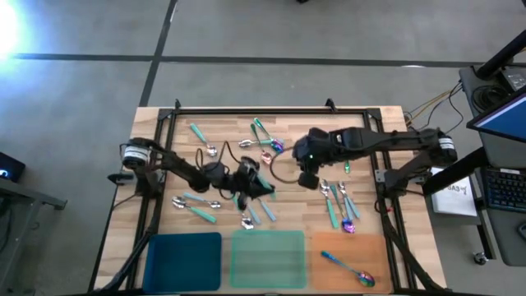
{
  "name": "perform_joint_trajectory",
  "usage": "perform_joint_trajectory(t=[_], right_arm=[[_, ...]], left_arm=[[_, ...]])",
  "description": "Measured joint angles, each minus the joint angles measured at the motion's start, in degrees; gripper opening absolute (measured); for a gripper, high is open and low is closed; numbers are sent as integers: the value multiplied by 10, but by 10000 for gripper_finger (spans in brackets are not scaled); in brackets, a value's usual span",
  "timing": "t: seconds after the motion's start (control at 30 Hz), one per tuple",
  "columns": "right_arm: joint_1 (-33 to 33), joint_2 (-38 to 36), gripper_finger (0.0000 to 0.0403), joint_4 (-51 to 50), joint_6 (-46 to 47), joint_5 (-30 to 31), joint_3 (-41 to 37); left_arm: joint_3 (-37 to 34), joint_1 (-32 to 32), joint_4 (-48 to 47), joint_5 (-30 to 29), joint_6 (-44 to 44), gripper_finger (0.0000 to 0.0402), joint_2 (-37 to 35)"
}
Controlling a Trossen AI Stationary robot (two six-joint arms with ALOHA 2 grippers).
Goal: Sort silverware by color (type)
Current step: Put the light green spoon into the light green bin
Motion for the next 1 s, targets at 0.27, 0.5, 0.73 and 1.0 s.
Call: perform_joint_trajectory(t=[0.27, 0.5, 0.73, 1.0], right_arm=[[80, 14, 78, -1, 51, 0, -1], [145, 23, 68, -1, 89, 0, -1], [195, 23, 69, 0, 112, 1, -1], [220, 23, 70, 0, 125, 27, -1]], left_arm=[[52, -103, -72, 1, -51, 34, 0], [138, -166, -258, 82, -118, 36, 0], [257, -177, -597, 206, -168, 37, 0], [393, -177, -1069, 167, -23, 37, -1]])
